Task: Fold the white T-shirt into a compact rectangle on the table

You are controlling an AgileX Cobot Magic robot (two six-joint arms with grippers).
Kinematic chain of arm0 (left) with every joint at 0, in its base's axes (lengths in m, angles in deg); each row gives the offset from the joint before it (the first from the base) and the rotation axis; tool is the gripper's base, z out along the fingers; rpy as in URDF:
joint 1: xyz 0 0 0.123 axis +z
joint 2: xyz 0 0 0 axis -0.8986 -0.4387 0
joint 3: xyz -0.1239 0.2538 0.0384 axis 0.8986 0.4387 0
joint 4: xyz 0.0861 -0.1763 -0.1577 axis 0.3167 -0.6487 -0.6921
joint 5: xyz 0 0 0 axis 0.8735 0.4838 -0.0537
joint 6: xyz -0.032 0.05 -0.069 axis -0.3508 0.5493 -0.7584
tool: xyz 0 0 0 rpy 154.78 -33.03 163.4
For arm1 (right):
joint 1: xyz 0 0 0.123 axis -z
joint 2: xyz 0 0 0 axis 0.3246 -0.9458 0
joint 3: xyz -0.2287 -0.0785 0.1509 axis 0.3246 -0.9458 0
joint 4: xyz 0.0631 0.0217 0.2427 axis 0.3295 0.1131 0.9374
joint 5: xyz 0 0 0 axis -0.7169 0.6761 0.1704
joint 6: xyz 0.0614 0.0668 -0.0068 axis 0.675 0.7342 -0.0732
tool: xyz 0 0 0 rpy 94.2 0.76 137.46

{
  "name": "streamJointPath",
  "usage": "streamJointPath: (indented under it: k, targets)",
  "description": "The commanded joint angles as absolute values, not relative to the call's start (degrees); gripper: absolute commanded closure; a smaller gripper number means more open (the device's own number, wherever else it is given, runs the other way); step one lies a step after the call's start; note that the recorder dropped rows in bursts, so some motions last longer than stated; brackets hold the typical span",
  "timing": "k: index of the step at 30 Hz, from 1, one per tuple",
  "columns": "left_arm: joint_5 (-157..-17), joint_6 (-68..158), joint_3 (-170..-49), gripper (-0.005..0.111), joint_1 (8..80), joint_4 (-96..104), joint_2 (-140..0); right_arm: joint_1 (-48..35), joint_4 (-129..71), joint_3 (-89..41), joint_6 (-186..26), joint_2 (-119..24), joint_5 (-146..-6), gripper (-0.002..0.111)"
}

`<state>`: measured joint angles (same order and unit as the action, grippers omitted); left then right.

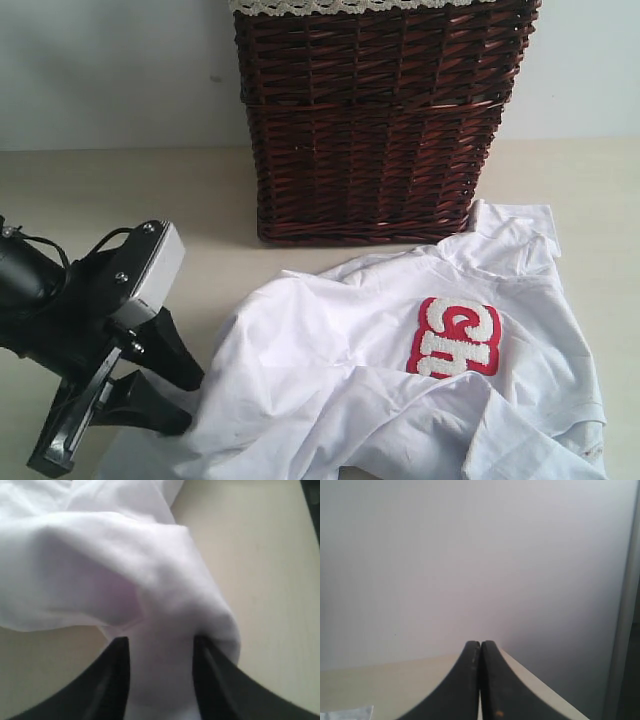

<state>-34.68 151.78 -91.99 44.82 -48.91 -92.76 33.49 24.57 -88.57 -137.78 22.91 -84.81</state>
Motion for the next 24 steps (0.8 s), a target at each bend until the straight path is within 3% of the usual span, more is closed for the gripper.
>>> streamJointPath:
  k: [1, 11, 17, 24]
  targets:
    - [-30.87, 149.69, -92.31, 0.08, 44.55, -46.69, -92.7, 33.35, 24.17, -88.81, -137.87, 22.76, -84.87, 0.108]
    - [-20.98, 144.14, -92.31, 0.107, 44.55, -50.06, -92.7, 33.35, 24.17, -88.81, -137.87, 22.76, -84.87, 0.108]
    - [-16.74, 143.07, -92.31, 0.107, 40.9, -52.95, -92.7, 33.35, 24.17, -88.81, -137.87, 22.76, -84.87, 0.108]
    - [-16.74, 137.66, -92.31, 0.107, 28.05, -41.43, -94.1, 33.35, 24.17, -88.81, -137.87, 22.76, -84.87, 0.108]
